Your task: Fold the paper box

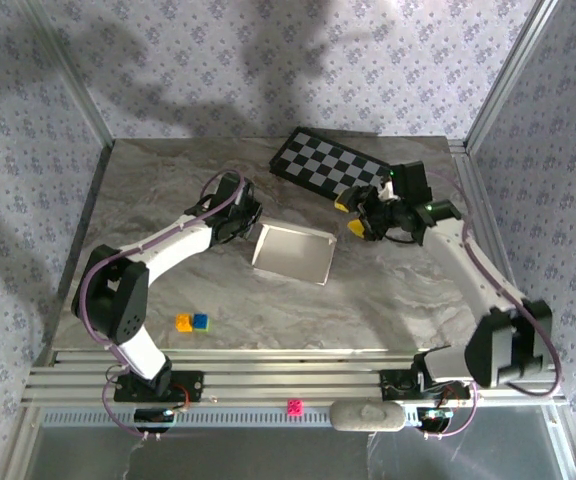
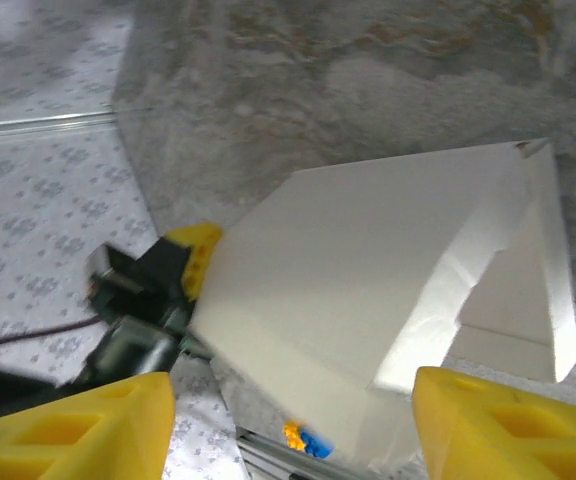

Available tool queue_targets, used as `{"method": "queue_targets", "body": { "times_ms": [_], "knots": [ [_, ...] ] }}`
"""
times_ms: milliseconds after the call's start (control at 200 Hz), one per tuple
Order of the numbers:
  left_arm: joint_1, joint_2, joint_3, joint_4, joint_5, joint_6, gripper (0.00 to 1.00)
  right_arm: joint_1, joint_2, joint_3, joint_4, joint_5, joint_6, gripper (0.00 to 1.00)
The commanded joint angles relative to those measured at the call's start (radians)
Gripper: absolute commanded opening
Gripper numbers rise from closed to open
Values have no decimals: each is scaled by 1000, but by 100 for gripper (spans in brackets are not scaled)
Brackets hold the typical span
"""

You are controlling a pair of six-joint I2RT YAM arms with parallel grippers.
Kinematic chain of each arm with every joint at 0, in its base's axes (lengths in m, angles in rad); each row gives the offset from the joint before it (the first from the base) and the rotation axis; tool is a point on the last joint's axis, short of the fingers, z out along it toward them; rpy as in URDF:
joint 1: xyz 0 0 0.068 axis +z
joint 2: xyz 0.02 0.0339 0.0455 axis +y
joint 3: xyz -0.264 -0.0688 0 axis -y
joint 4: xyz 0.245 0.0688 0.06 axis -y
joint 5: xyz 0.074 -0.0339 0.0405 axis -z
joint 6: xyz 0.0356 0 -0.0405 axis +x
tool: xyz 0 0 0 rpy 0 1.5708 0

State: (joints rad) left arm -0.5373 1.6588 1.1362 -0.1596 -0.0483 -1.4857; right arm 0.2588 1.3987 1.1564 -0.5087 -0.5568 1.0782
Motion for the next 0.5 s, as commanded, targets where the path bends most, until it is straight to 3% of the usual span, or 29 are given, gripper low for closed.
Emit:
{"method": "queue_targets", "body": {
  "times_ms": [0,495],
  "knots": [
    [-5,-1,-5,10,-24,7,0,-1,74,-1,-71,-78,60,63],
    [-7,-28,-44,22,-22,9,0,9,303,-2,1,-146,138,52]
  ]
}}
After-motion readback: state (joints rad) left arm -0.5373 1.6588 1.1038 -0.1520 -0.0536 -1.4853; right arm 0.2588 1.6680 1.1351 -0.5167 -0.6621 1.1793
